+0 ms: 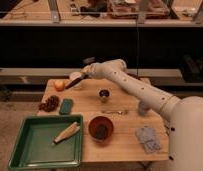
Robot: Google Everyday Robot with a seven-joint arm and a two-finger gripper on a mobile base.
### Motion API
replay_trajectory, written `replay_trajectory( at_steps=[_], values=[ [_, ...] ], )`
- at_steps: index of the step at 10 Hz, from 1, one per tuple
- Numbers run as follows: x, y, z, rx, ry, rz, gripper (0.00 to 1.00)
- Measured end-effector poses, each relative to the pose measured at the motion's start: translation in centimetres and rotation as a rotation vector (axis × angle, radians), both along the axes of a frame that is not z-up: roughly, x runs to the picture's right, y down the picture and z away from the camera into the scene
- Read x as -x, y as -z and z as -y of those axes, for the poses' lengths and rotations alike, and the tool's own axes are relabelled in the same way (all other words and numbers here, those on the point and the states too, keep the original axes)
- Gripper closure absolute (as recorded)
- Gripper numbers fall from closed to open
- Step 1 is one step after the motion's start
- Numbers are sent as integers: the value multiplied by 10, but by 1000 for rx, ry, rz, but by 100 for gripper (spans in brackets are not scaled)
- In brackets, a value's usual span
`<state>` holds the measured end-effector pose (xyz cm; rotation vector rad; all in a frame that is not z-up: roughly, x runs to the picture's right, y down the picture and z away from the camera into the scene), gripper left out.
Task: Place brush in paper cup
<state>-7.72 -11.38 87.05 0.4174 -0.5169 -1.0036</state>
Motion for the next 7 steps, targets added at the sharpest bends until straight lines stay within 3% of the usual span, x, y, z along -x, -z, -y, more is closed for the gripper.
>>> replay_trajectory(
  at_steps=[3,7],
  values=[
    [-1,1,1,-9,-7,1,100],
    [13,-17,29,-134,56,8,100]
  ],
)
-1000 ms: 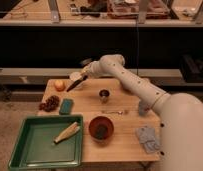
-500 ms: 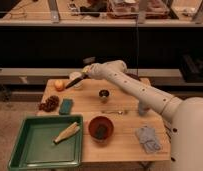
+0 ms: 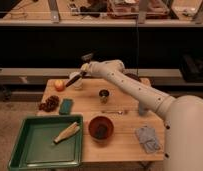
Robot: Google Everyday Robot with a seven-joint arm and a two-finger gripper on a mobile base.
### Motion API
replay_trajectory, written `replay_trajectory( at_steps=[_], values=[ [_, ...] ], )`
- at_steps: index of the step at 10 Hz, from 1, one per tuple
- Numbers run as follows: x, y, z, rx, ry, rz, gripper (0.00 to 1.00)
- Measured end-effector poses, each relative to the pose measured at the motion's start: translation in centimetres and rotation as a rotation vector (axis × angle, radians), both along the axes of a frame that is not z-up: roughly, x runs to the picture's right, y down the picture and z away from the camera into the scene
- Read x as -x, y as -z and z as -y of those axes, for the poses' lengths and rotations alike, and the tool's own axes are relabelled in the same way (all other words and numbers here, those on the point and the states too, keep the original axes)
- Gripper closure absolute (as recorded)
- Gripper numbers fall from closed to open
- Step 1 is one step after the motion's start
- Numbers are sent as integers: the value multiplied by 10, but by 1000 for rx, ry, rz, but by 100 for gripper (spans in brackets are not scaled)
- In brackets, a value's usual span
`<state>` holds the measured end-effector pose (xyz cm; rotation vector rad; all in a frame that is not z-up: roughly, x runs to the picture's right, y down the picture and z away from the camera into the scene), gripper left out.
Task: Place brush in paper cup
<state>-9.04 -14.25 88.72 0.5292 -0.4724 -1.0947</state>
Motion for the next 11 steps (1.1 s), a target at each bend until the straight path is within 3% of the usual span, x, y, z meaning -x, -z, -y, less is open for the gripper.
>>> replay_trajectory(
  at_steps=[7,11],
  values=[
    [0,-13,23,-67,19,43,100],
    [-1,-31,38,-89,32,69,100]
  ],
)
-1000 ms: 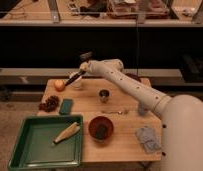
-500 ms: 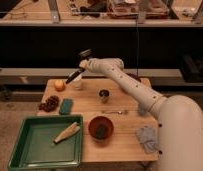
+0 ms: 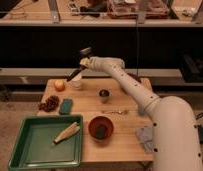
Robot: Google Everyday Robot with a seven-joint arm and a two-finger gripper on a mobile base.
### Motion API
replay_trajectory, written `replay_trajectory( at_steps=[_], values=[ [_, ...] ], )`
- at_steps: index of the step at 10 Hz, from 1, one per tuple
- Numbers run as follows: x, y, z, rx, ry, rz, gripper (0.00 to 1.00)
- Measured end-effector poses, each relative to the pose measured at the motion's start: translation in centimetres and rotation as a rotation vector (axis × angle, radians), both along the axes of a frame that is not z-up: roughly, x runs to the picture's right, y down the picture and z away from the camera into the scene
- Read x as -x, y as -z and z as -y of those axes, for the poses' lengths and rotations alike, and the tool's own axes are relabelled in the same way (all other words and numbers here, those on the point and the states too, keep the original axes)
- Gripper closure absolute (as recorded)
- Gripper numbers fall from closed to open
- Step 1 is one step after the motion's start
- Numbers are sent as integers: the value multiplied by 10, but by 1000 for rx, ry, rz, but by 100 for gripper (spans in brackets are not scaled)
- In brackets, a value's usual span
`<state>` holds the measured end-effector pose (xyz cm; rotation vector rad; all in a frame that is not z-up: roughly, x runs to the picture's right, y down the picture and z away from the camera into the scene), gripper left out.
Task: Place brush in paper cup
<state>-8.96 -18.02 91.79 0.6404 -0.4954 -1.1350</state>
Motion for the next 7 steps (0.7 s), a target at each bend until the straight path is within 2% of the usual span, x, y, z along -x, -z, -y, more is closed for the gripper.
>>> replay_trajectory(
  at_steps=[2,5,7],
  values=[
    [5,-10,6,-29,36,2,100],
    [11,3,20,-54,53,-5,100],
    [11,5,23,-97,45,-22,100]
  ],
)
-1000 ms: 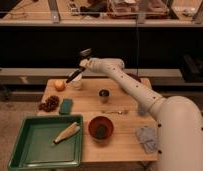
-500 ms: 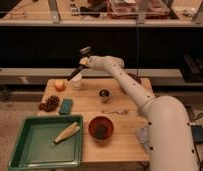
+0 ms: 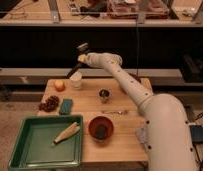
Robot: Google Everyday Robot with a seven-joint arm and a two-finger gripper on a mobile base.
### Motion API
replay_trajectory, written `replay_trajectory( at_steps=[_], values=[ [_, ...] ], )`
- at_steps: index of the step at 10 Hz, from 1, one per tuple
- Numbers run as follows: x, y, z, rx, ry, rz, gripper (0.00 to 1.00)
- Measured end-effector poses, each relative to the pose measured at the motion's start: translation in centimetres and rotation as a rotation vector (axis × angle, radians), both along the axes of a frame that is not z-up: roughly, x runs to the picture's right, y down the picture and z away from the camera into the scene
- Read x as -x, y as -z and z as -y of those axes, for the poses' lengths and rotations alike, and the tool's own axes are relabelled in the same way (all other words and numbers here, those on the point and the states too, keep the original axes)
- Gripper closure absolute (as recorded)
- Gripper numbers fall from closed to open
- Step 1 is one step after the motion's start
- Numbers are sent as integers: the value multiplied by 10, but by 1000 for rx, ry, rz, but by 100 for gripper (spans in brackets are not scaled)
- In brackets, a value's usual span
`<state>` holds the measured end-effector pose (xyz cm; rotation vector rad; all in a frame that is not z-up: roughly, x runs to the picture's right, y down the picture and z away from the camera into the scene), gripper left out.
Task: Place brush in paper cup
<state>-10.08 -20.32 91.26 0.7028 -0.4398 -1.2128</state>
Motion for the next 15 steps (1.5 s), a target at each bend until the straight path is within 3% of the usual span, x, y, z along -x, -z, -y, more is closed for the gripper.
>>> replay_trajectory(
  at_steps=[5,6,15],
  values=[
    [-7,-22,-11,-132,-2,-73,100],
    [-9,-24,-12,-143,-3,-83,100],
    [-9,-23,-11,-128,-3,-82,100]
  ],
)
